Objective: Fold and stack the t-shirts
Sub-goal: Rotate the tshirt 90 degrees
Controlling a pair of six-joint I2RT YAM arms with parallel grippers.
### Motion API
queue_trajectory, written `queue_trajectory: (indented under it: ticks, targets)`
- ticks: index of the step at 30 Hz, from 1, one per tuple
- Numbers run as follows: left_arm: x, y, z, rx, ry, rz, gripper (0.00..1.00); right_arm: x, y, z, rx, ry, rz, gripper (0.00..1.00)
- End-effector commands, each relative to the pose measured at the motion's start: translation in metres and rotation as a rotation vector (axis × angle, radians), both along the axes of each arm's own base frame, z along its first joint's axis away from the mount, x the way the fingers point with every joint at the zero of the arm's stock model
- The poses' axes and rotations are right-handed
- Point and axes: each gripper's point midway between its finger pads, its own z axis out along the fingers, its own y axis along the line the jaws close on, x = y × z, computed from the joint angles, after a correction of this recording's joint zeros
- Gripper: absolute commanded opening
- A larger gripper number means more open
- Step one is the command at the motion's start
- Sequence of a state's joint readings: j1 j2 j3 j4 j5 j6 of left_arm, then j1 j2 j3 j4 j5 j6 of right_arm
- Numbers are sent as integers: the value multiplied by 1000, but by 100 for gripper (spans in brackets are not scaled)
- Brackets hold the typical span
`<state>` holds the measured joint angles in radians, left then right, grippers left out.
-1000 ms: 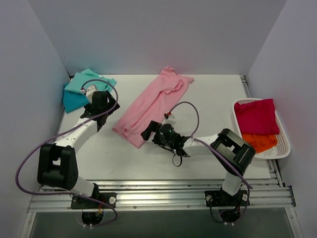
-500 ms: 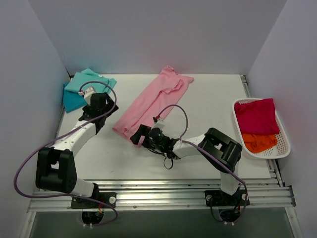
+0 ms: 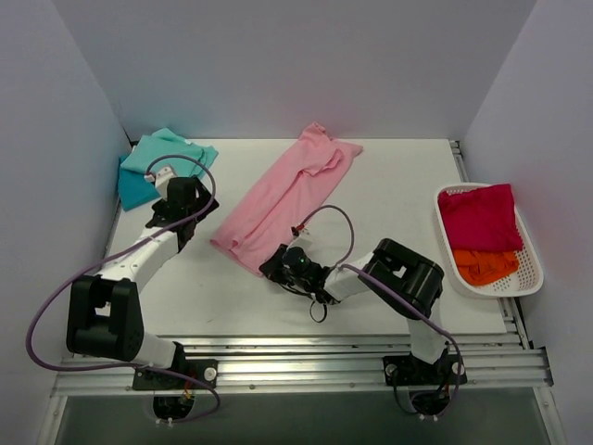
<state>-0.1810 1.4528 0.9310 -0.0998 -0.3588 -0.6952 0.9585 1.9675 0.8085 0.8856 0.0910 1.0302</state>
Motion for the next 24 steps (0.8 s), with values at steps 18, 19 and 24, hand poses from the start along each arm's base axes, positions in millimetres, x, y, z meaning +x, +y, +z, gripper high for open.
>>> queue_trajectory:
  ticks: [18, 19, 24]
  targets:
    - [-46, -69, 16, -112, -58, -142, 96, -49, -271, 61, -370, -68, -548, 80]
    - [-50, -79, 13, -113, -48, -164, 96, -49, -275, 62, -371, -69, -551, 100]
    - [-73, -110, -2, -109, 16, -251, 96, -57, -292, 67, -388, -65, -570, 100]
